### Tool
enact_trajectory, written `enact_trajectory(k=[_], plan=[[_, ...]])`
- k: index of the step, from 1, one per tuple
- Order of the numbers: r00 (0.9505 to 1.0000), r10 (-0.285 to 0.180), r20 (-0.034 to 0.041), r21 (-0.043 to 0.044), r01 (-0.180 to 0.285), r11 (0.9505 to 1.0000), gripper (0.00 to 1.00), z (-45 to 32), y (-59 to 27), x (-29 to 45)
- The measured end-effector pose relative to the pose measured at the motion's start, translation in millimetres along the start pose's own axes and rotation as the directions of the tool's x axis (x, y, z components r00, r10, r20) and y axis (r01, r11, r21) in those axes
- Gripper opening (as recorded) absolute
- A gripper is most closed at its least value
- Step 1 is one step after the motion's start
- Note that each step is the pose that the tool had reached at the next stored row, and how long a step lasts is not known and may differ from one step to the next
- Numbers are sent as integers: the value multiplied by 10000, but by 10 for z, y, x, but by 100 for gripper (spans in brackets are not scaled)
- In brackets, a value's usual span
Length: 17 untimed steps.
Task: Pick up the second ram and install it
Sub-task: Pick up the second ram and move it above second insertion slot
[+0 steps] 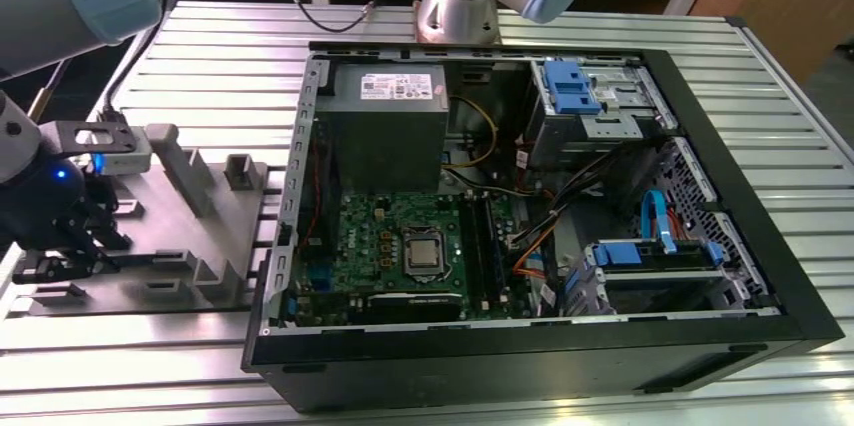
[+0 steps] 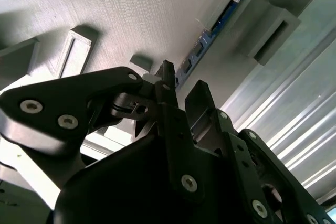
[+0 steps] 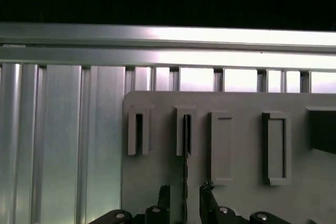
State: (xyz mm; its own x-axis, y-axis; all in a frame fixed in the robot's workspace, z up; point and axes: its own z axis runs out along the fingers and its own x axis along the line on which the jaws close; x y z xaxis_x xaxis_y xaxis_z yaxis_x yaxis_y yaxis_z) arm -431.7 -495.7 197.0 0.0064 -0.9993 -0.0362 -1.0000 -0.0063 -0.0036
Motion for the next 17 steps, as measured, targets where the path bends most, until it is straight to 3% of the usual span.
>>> enact_trajectory(k=[9,12,17], plan=[[10000,0,-4,0,0,10000,34,11,4,-1],[10000,0,-5,-1,0,10000,21,11,4,-1],[10000,0,-6,-1,0,10000,21,-14,4,-2]])
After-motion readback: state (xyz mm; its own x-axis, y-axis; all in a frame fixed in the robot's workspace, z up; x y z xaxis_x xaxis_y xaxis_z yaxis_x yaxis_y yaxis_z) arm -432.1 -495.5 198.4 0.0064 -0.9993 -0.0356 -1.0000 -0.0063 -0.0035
